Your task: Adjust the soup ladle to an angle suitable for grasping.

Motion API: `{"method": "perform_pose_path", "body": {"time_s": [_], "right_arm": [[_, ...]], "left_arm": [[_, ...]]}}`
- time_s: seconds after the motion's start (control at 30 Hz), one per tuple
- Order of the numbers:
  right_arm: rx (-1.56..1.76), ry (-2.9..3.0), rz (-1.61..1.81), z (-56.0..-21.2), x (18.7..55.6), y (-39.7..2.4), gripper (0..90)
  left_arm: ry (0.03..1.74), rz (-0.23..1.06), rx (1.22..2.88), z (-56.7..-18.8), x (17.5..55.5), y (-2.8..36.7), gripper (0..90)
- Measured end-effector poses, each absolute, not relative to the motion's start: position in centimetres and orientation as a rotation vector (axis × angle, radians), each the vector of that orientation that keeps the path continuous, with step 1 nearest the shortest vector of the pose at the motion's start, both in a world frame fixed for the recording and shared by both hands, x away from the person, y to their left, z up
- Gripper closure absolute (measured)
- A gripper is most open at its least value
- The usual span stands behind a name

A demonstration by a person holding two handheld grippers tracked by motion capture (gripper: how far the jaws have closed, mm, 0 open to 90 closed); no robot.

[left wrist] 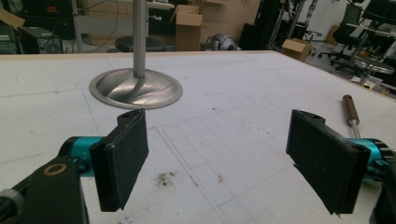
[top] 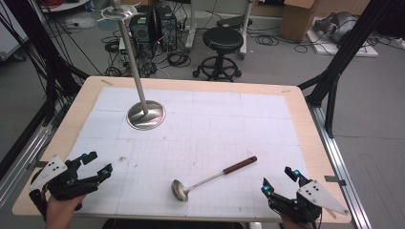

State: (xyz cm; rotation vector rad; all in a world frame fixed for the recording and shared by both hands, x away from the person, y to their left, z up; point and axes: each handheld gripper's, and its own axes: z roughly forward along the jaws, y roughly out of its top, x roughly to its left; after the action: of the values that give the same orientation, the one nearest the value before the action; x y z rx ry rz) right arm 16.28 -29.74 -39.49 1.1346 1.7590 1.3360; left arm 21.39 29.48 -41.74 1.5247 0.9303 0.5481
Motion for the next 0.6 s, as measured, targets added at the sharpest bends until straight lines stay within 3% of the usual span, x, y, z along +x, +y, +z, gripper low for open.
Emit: {"method": "perform_pose_path", "body": {"time_s": [0.6], "right_arm": [[1.096,1.807,1.474,-39.5,16.6,-27.2,22.3]], "left_arm": [[0.901,0.535,1.563,-41.8,21.4,28.6,21.5]]}}
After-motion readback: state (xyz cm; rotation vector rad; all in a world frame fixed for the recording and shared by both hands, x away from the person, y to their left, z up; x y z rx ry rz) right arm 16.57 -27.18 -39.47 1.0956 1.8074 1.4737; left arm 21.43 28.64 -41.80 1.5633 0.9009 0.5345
